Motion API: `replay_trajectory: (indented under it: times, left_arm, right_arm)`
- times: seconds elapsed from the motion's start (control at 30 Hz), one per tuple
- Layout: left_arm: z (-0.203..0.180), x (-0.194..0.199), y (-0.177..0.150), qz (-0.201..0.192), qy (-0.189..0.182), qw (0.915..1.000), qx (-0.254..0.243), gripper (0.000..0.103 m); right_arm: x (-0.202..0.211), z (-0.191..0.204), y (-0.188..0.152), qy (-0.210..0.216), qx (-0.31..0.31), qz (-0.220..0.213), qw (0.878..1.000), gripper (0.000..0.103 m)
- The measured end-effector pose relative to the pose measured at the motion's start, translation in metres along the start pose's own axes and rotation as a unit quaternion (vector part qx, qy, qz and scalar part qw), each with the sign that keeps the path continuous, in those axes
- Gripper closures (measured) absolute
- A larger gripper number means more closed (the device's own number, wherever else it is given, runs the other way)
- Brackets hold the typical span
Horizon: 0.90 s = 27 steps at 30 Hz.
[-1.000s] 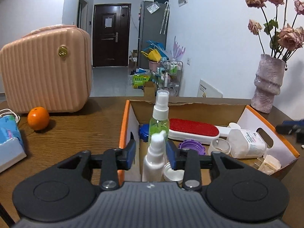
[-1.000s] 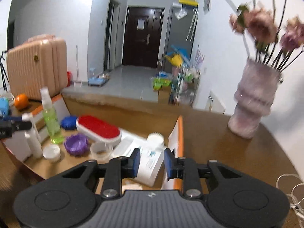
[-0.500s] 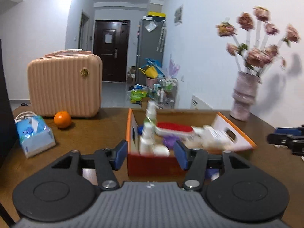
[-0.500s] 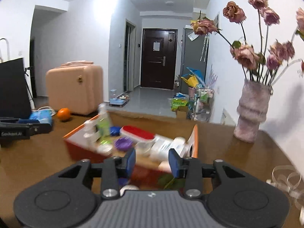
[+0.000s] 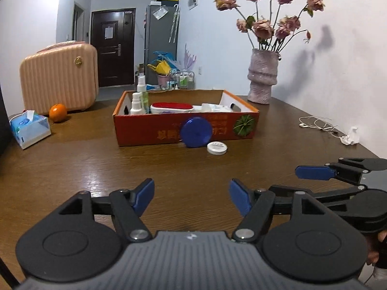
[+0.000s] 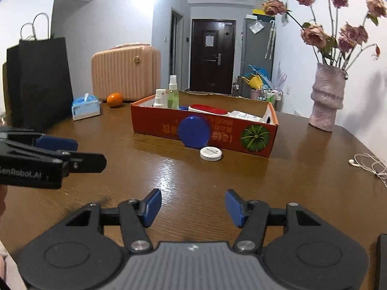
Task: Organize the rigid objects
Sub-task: 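Withdraw both tools from the box toward the table, then grasp the small white round tin with the right tool while the left tool grasps the blue lid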
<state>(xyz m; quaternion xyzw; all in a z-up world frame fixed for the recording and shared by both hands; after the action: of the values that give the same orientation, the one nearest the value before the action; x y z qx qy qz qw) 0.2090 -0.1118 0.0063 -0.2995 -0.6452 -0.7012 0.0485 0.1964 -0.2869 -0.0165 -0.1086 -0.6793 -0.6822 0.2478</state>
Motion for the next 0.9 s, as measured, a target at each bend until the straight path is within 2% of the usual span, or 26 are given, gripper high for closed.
replay_trajectory:
  times: [0.17,0.3,0.43,0.53,0.63,0.77,0.9]
  left_arm:
    - [-0.003,-0.006,-0.002,0.005,-0.001,1.0000,0.007,0.031]
    - [0.000,-0.031,0.009,0.019,-0.003,0.9993,0.032,0.031]
    - [0.006,-0.076,0.039,0.018,-0.004,0.9974,0.070,0.028]
    - [0.015,-0.122,0.063,0.036,-0.025,0.9929,0.110,0.027]
    - [0.021,-0.167,0.079,0.060,-0.024,0.9898,0.126,0.027]
    - [0.027,-0.207,0.087,0.083,-0.013,0.9873,0.135,0.028]
    - [0.032,-0.229,0.083,0.101,-0.022,0.9811,0.164,0.030]
  right_arm:
    - [0.002,-0.009,0.000,0.001,-0.022,-0.001,1.000,0.045]
    - [-0.015,-0.011,0.003,0.008,-0.018,0.007,1.000,0.045]
    - [-0.037,-0.021,0.014,0.008,-0.020,0.010,1.000,0.046]
    - [-0.059,-0.033,0.025,0.004,-0.022,0.022,1.000,0.046]
    - [-0.082,-0.041,0.034,-0.001,-0.014,0.029,0.999,0.046]
    - [-0.112,-0.046,0.043,0.012,-0.009,0.042,0.999,0.046]
    - [-0.140,-0.046,0.054,0.025,0.001,0.053,0.998,0.046]
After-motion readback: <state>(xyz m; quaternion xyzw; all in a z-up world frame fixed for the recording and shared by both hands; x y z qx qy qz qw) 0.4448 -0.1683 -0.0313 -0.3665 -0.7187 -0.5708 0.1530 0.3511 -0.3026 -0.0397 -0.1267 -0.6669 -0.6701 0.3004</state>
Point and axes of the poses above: each gripper's, at about its wrist camera, not at the fingertips, and x roughly against the way its jaws point, z to its left, y to its top, the point moved 3 cm from there along -x, roughly the way its jaws point, and after that the axes turned 2 degrees about -x, right-handed, at the moved point
